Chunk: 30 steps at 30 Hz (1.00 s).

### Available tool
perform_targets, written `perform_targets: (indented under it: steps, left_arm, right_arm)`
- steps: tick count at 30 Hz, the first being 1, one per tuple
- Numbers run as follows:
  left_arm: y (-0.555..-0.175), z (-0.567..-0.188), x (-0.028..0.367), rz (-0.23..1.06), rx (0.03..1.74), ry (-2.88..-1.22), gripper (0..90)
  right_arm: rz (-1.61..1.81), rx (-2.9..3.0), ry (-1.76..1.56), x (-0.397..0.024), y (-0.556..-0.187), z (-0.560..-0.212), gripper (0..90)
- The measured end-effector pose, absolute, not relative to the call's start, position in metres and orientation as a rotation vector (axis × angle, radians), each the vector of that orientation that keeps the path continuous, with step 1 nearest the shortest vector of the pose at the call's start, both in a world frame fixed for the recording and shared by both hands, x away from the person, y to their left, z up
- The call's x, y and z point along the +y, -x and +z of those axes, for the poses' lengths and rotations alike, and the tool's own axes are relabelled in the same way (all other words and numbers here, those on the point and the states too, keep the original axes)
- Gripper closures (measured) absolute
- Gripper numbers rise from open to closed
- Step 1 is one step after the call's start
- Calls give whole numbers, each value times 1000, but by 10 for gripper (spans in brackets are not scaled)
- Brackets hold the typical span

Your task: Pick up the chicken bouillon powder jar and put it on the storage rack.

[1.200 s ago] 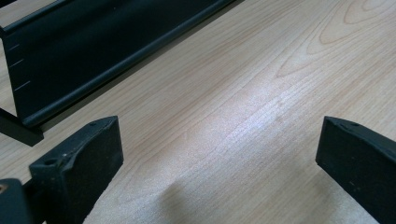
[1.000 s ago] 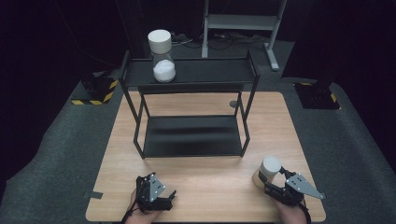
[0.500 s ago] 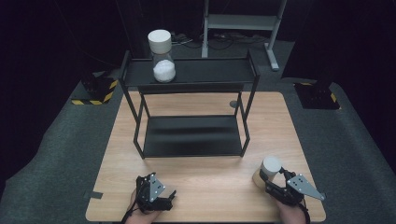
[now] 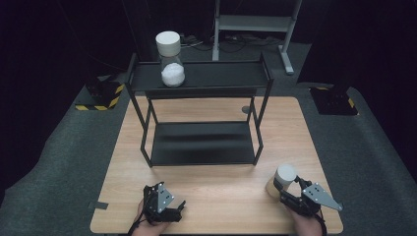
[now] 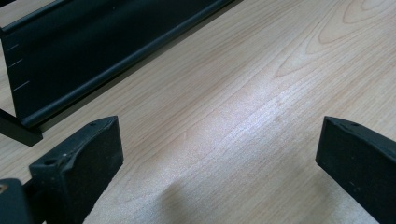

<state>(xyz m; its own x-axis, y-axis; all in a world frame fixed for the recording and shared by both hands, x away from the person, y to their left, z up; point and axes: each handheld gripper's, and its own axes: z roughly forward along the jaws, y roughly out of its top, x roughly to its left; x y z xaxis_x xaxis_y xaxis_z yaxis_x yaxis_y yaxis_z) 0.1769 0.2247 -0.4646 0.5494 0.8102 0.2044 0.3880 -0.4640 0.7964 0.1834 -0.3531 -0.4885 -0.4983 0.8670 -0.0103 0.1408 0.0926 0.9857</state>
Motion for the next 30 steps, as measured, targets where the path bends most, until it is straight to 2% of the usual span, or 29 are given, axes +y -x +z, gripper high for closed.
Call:
perform_targets:
  steps: [15,30]
  left_arm:
    - [-179,-465,228,734,944,-2073,11]
    - [-180,-464,232,718,940,-2070,11]
  right_arm:
    - [1513,1723,-924,-326,-172,-460,345]
    - [1580,1750,-875,-287,-182,-437,344]
